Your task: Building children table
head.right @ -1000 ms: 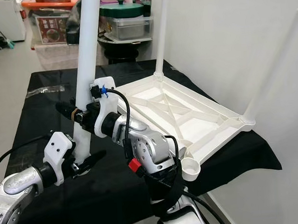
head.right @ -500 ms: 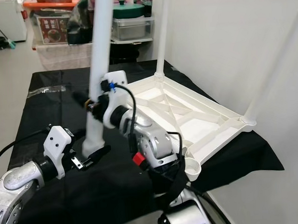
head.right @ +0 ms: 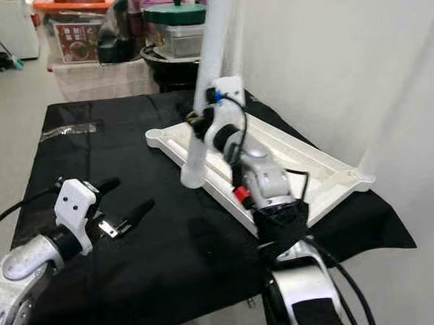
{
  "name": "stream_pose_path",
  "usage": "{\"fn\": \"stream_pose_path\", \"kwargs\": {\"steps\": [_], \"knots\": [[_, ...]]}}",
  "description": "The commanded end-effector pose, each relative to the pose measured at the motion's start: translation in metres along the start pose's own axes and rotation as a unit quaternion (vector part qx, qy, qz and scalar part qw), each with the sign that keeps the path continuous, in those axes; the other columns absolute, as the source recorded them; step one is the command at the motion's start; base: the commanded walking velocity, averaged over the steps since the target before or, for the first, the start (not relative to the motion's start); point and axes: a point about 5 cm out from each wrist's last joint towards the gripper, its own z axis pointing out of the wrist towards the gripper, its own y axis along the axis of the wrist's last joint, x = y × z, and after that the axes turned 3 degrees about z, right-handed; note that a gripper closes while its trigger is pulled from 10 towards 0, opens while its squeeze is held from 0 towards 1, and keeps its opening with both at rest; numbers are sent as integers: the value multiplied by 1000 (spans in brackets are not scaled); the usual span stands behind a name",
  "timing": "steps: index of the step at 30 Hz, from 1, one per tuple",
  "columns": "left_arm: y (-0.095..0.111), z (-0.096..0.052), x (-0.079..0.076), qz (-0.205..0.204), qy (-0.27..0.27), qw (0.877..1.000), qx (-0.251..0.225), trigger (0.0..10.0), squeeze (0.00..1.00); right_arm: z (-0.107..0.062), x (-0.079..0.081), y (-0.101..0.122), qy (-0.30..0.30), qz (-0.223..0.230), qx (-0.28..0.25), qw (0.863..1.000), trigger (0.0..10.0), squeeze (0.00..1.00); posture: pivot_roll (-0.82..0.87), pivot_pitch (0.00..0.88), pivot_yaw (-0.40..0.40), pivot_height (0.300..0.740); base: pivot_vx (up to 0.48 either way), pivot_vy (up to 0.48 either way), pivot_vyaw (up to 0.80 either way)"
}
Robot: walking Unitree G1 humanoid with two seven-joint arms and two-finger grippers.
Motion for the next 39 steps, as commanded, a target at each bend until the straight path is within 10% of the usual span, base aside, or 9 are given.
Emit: {"fn": "stream_pose_path", "kwargs": {"steps": [1, 4, 5, 6, 7, 16, 26, 39], "knots": [[-2, -1, 1, -9, 23, 1000, 2, 10000, 0, -4, -7, 4, 2, -16, -12, 1000, 0, 0, 94, 0, -47, 740, 0, 0, 0], [-3, 0, 0, -31, 44, 999, -1, 10000, 0, -13, -16, 0, 8, -43, -5, 999, 0, 0, 93, 0, -47, 740, 0, 0, 0], [-3, 0, -2, -36, 47, 998, -1, 10000, 0, -17, -20, -2, 19, -60, 5, 998, 2078, 0, 90, 0, -45, 740, 0, 0, 0], [-4, 0, -4, -40, 48, 998, -1, 10000, 0, -22, -24, -4, 32, -74, 13, 997, 7216, 0, 89, 0, -45, 740, 0, 0, 0], [-4, 0, -6, -42, 47, 998, -1, 10000, 0, -26, -27, -5, 45, -81, 23, 995, 10000, 0, 89, 0, -45, 740, 0, 0, 0], [-8, 1, -18, -64, 54, 997, -1, 10000, 0, -44, -41, 1, 88, -92, 29, 991, 10000, 0, 76, 0, -44, 740, 0, 0, 0], [-8, 6, -24, -68, 67, 995, 5, 10000, 0, -35, -9, -19, 89, -27, 10, 996, 10000, 0, 95, 0, -47, 740, 0, -327, 0], [-10, 6, -19, -91, 94, 991, 3, 10000, 0, -41, -10, -29, 62, -19, 20, 998, 10000, 0, 84, 0, -35, 740, 0, -420, 0]]}}
